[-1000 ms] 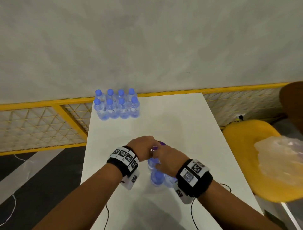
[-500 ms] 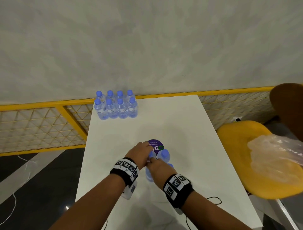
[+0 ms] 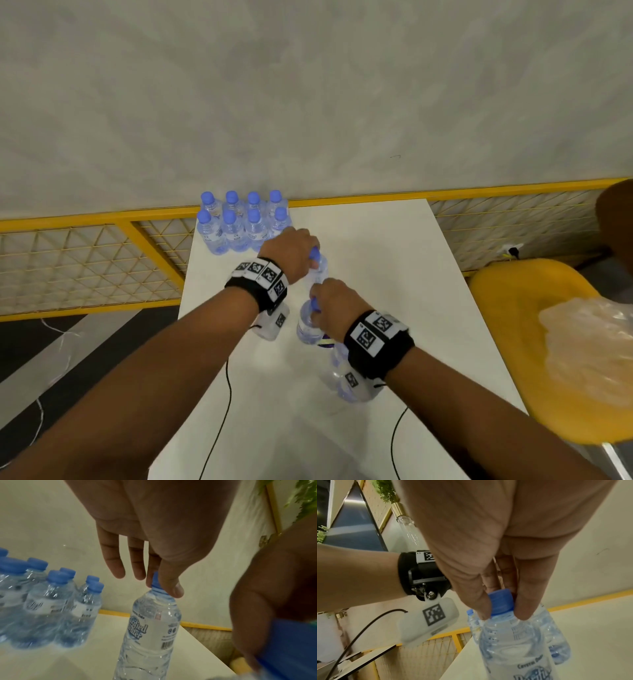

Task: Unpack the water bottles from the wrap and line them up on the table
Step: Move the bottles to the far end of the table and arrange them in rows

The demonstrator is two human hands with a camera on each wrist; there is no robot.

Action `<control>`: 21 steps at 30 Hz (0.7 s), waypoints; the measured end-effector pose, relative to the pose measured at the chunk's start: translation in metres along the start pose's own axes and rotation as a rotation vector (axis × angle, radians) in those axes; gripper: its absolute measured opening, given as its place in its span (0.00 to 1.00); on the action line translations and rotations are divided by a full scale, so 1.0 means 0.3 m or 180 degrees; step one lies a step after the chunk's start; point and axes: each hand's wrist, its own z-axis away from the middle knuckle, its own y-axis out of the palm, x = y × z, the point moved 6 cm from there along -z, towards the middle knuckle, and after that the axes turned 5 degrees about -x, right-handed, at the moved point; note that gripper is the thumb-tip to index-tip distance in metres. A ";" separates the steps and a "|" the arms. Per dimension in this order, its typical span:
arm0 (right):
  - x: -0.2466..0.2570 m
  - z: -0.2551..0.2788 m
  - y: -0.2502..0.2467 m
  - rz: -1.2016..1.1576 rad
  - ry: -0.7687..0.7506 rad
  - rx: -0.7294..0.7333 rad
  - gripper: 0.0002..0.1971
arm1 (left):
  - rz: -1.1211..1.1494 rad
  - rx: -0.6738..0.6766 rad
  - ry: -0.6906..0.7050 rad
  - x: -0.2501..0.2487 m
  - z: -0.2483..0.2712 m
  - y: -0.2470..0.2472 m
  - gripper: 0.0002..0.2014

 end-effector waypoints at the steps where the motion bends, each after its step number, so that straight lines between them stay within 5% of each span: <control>1: -0.007 -0.045 -0.029 -0.0011 0.0016 -0.0014 0.13 | -0.0066 0.0013 -0.0031 0.022 -0.061 -0.024 0.17; 11: -0.133 -0.451 -0.098 0.0080 0.0357 -0.0125 0.15 | -0.0505 -0.0001 -0.0295 0.248 -0.514 -0.062 0.17; 21: -0.200 -0.735 -0.031 0.0098 0.0456 -0.0221 0.15 | -0.0502 0.0113 -0.0428 0.405 -0.654 0.075 0.15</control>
